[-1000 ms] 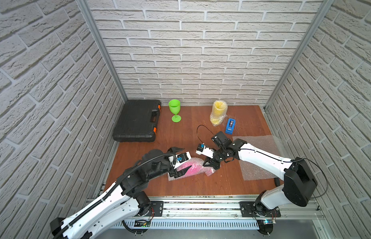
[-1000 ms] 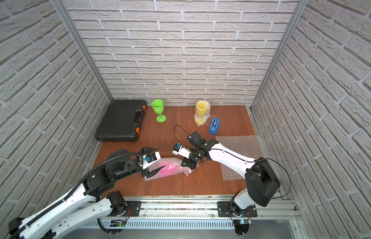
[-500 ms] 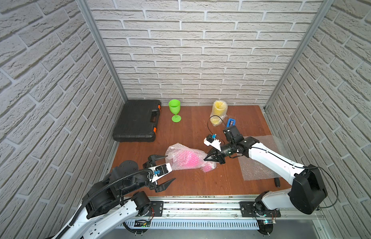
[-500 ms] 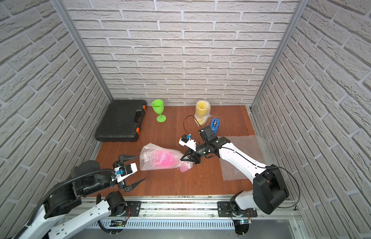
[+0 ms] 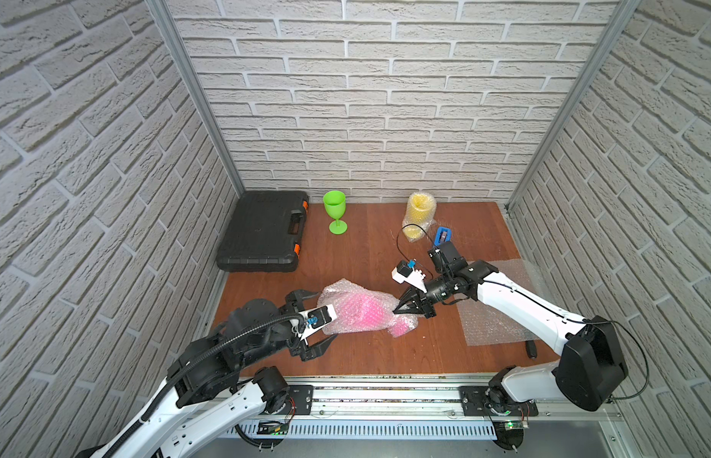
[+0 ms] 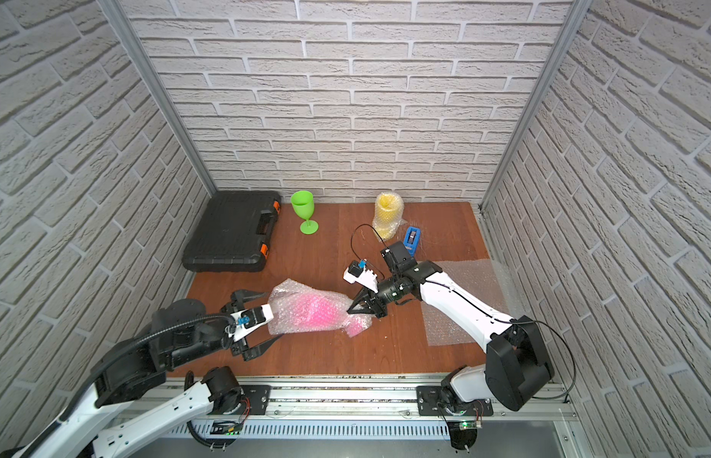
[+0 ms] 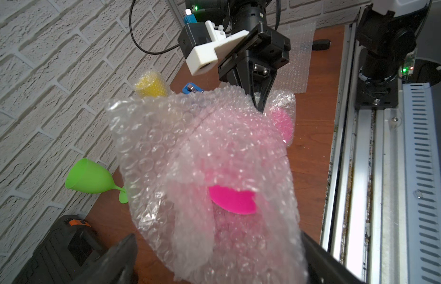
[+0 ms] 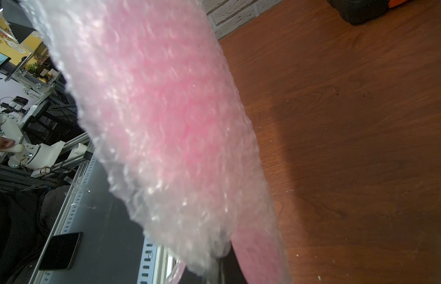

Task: Wrap wine glasses in bubble wrap
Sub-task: Wrap the wine glass in bubble wrap.

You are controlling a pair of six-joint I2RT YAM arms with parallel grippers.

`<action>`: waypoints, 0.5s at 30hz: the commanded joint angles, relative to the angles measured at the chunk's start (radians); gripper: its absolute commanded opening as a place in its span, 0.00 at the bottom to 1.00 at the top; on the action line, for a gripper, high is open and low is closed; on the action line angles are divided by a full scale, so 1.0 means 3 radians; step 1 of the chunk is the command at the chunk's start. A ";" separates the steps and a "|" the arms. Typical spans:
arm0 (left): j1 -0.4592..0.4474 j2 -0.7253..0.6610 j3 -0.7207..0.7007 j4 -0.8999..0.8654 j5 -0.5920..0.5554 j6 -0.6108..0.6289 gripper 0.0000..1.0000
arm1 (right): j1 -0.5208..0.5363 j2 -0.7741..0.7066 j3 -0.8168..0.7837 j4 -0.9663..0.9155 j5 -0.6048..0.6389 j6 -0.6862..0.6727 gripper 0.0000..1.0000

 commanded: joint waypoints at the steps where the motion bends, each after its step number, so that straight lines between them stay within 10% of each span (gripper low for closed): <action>1: 0.0016 0.0088 -0.0015 0.0300 -0.0019 -0.0065 0.98 | 0.0028 -0.0122 0.0038 -0.0091 -0.0030 -0.0126 0.03; 15: 0.0502 0.0256 0.0070 0.0290 0.0284 -0.0195 0.98 | 0.0085 -0.0206 0.0034 -0.0379 -0.0231 -0.0625 0.03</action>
